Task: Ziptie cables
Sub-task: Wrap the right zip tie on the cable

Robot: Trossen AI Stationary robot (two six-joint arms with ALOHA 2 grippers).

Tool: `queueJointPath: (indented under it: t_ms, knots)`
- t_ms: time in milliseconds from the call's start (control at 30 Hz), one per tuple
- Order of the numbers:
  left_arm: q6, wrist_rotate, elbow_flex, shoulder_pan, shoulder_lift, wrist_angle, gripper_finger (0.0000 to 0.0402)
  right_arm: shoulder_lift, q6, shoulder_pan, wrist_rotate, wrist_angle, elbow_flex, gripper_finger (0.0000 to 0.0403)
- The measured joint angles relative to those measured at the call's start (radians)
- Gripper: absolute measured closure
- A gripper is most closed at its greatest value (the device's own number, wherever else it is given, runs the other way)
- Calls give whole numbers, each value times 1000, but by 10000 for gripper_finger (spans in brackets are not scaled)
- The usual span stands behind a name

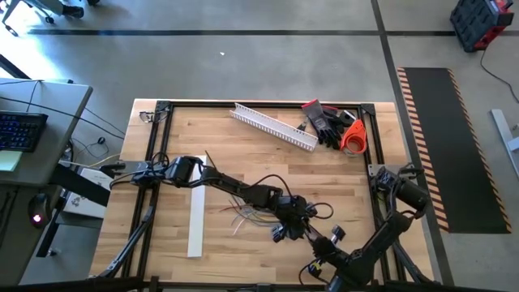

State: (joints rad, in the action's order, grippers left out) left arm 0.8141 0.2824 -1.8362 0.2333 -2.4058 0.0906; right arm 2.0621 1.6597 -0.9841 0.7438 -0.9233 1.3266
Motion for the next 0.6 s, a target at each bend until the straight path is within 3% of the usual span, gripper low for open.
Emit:
queueJointPath:
  t_ms: [133, 600]
  knots:
    - [28, 47, 0, 4, -3, -26, 284, 0, -1, 0, 7, 1, 0, 403]
    - [36, 48, 1, 10, -7, -60, 356, 0, 0, 0, 23, 26, 0, 403]
